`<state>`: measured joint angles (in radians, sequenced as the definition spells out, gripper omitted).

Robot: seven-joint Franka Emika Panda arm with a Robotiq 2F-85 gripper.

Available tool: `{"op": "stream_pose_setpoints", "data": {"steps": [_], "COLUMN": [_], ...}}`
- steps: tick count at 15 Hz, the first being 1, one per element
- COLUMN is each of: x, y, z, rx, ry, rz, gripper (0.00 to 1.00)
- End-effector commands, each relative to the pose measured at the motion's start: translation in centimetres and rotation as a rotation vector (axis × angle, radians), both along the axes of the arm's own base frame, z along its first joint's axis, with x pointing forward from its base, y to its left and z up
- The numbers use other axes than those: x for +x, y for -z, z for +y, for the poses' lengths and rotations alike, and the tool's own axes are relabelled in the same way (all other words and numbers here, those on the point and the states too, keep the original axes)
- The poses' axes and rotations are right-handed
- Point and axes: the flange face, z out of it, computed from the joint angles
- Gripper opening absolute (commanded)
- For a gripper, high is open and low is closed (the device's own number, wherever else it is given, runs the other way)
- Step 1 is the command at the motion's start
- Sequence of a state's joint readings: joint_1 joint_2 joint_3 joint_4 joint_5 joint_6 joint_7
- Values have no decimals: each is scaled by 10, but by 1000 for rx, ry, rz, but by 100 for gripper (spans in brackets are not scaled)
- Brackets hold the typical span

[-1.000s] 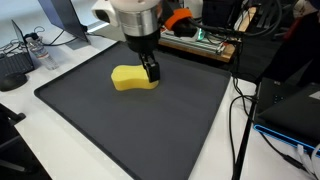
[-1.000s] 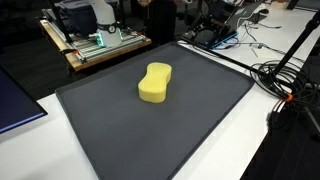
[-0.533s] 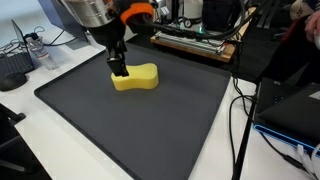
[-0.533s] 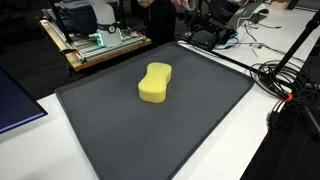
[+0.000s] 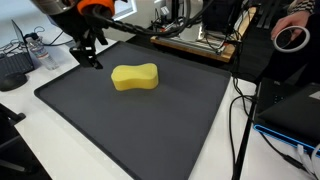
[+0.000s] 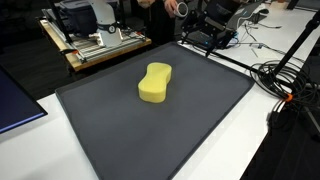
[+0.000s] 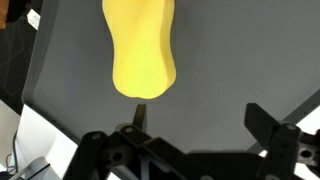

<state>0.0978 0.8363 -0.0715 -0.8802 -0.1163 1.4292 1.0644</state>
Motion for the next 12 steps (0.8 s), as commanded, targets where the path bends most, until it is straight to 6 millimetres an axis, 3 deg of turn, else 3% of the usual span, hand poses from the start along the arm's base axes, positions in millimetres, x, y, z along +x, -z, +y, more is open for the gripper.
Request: {"op": "stream_pose_setpoints", "data": {"steps": [1,7,12], "x": [12,22,9], "y": [-6,-12,-5], "z": [-38,-111,-158], "rx": [71,209,379], "ry": [-37,-210,-354], "rz": [-43,-169,-154], "gripper": [100,100,100]}}
